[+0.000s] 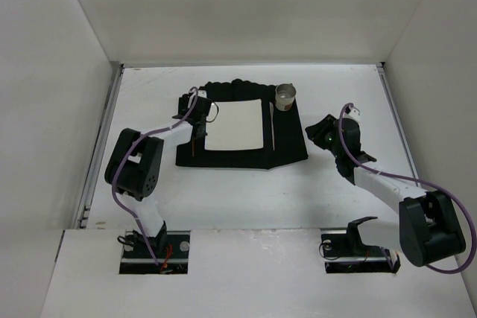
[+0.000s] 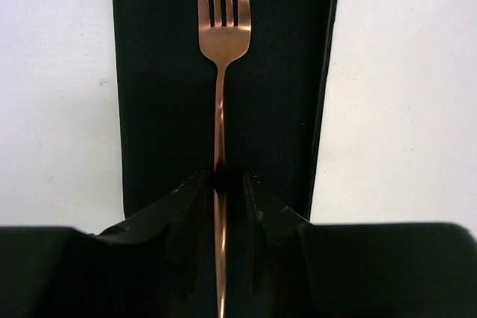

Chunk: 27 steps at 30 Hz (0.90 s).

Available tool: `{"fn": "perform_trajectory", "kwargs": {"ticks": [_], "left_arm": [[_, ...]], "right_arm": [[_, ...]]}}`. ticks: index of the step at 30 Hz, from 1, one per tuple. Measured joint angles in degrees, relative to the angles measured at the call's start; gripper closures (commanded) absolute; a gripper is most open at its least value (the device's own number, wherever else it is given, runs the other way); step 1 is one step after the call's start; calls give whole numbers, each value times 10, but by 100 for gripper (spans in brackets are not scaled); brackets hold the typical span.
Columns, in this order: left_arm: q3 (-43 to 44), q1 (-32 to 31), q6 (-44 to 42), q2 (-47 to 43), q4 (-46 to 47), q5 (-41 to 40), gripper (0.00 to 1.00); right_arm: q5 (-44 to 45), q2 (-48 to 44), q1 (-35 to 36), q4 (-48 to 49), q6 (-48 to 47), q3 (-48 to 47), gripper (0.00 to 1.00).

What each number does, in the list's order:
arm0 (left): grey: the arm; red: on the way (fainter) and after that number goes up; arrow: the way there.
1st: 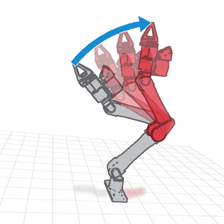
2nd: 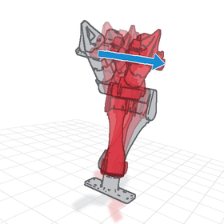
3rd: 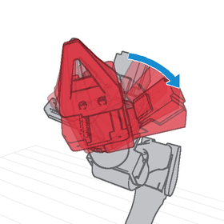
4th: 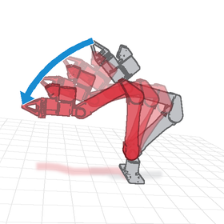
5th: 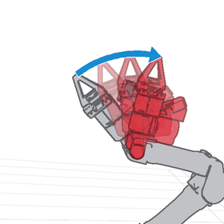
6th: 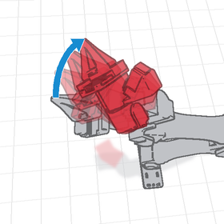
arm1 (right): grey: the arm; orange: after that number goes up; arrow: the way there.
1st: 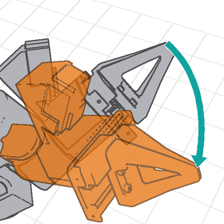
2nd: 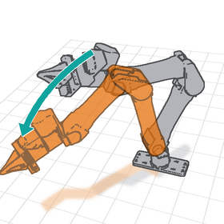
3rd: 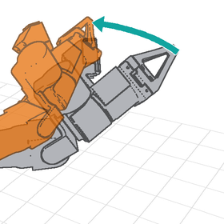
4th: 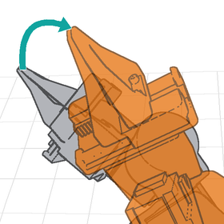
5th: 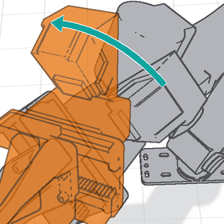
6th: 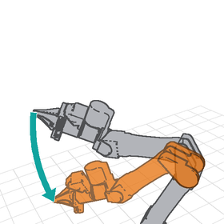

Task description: Set the dinner table for one person

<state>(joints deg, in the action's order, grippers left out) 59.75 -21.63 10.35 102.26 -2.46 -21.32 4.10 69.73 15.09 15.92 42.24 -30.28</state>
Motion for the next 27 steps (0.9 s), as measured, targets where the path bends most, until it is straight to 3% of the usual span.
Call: {"fn": "perform_trajectory", "kwargs": {"ticks": [8,14,16,17,27], "left_arm": [[-2,-8,16,-20,-8,-27,51],[-33,-31,68,-153,-14,-48,39],[-51,-31,92,-202,-9,-54,26],[-67,-30,105,-227,-3,-59,0],[-253,-10,206,-373,-30,-82,0]], "right_arm": [[0,-5,0,0,0,0,63],[0,-5,0,0,0,0,63],[0,-5,0,0,0,0,63],[1,-5,0,0,0,0,63],[16,-5,0,9,0,0,58]]}}
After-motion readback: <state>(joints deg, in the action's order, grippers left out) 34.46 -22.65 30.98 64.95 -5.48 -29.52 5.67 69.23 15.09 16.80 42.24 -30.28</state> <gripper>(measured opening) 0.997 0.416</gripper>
